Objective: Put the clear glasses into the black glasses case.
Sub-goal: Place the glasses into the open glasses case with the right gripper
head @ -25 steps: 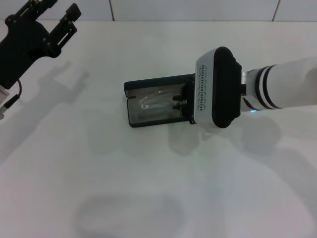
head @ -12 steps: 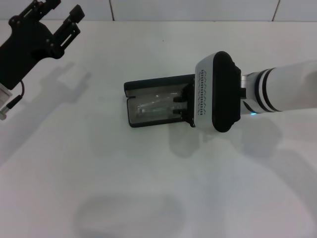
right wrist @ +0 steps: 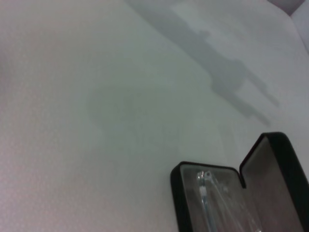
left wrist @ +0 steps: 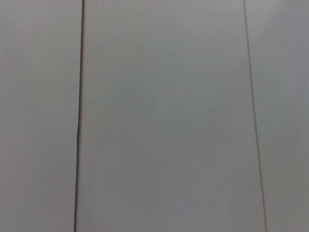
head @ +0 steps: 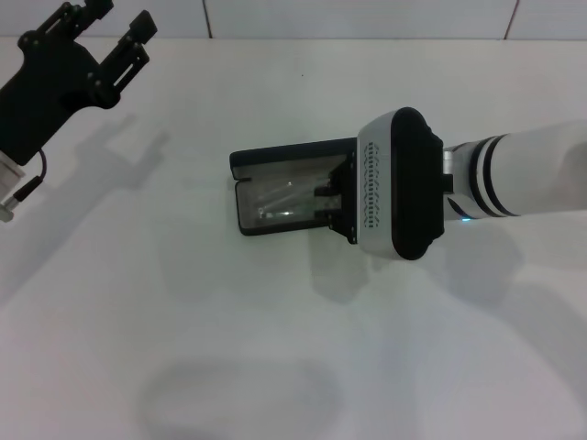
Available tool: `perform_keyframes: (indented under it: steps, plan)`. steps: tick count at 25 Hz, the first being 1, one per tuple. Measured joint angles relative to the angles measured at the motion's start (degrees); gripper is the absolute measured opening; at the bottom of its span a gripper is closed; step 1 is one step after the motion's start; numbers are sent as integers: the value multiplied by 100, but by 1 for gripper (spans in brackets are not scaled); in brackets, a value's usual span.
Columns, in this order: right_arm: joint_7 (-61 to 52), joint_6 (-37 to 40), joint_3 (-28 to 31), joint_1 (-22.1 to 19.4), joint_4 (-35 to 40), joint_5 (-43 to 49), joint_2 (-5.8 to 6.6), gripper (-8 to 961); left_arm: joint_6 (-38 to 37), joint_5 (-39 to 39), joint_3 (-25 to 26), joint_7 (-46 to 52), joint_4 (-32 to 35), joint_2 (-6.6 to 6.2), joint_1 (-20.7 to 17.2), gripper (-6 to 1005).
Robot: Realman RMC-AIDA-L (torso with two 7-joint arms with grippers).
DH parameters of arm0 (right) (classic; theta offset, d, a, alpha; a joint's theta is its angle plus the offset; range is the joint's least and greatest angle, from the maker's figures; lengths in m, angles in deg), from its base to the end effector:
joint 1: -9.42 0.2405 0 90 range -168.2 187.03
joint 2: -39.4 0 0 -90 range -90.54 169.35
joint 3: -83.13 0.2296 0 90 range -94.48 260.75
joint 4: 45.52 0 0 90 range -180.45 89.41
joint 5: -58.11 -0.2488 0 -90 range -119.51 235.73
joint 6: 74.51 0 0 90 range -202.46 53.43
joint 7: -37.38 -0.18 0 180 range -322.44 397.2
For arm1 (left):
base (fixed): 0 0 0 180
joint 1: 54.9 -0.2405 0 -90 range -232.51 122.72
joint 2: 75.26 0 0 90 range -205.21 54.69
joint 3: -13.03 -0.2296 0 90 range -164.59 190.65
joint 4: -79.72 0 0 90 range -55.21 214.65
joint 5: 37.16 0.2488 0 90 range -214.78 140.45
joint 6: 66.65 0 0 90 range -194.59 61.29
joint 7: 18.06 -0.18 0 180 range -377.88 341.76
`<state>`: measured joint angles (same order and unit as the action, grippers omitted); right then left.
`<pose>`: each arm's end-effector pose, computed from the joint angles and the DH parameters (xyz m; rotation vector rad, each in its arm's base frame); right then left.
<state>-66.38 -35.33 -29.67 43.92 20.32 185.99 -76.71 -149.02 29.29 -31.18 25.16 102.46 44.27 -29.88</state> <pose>0.1085 0.3967 -0.1462 -2.6660 -0.4742 -0.2143 -0.2614 0.3831 0.0245 -1.9760 -0.3021 -1.0684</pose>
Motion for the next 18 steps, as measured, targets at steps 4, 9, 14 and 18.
perform_keyframes:
  steps: [4, 9, 14, 18]
  plan:
    - [190, 54, 33, -151, 153, -57, 1, 208, 30, 0, 0, 2, -7, 0, 20, 598]
    - [215, 308, 63, -152, 228, -200, 13, 209, 101, -1, 0, 2, -8, -5, 53, 598]
    - [216, 524, 76, -112, 263, -260, 15, 209, 204, -1, 0, 2, -8, -8, 90, 598]
    - [216, 992, 269, -5, 265, -296, 12, 210, 241, -1, 0, 2, -7, -9, 120, 598]
